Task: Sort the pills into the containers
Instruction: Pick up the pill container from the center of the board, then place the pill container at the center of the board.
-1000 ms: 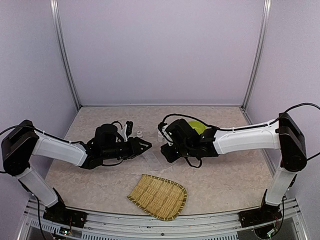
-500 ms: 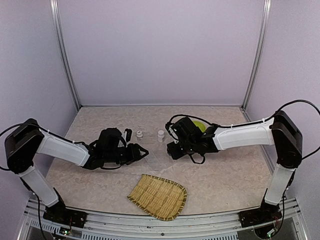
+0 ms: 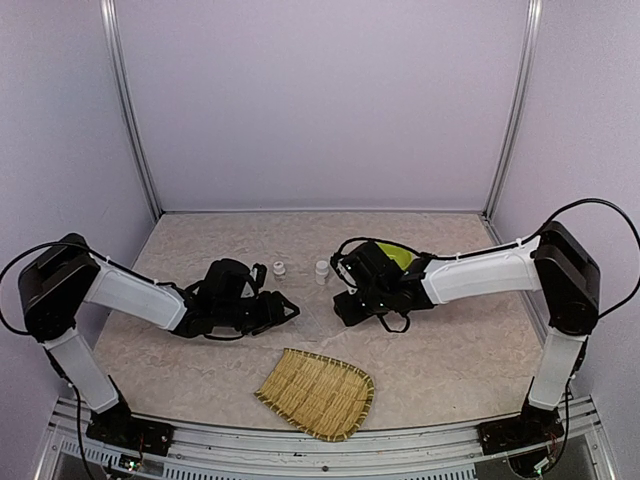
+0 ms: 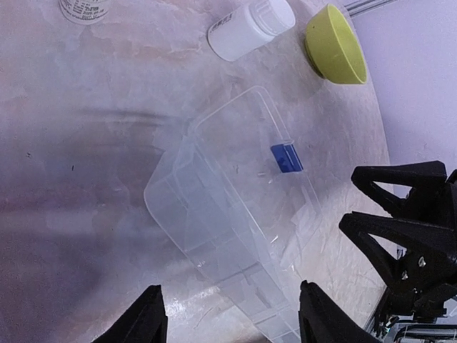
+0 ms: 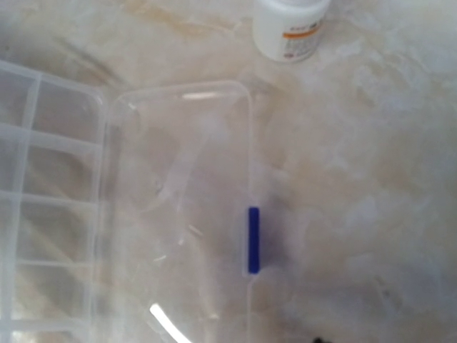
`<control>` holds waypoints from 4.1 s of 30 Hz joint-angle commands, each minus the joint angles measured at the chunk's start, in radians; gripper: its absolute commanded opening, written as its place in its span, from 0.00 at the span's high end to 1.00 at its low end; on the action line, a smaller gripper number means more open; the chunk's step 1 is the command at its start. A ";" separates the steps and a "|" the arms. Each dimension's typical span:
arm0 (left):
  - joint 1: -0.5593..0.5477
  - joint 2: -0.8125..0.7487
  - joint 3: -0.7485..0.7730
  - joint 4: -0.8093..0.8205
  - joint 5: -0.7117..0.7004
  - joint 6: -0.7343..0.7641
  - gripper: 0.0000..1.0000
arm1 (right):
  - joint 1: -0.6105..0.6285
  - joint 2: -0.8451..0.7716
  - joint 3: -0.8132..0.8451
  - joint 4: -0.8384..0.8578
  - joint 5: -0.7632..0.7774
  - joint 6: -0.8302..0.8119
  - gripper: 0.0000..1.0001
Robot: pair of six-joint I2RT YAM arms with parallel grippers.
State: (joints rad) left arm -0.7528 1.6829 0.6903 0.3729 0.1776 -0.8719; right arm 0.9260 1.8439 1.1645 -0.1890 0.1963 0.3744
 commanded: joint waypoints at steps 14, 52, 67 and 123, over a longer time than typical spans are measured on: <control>0.006 0.109 0.071 0.030 -0.021 -0.001 0.38 | -0.006 0.031 -0.018 0.021 -0.014 0.016 0.49; 0.061 0.155 -0.106 0.599 0.109 -0.116 0.76 | -0.040 -0.066 -0.064 0.031 -0.074 0.021 0.48; 0.063 0.067 -0.144 0.738 0.202 -0.115 0.76 | -0.063 -0.087 -0.053 0.015 -0.042 0.017 0.45; 0.005 0.275 0.096 0.561 0.250 -0.105 0.71 | -0.169 -0.468 -0.217 -0.090 -0.062 0.000 0.13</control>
State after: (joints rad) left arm -0.7376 1.9011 0.7403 0.9588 0.4290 -0.9665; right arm 0.7681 1.4002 0.9813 -0.2405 0.1020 0.3614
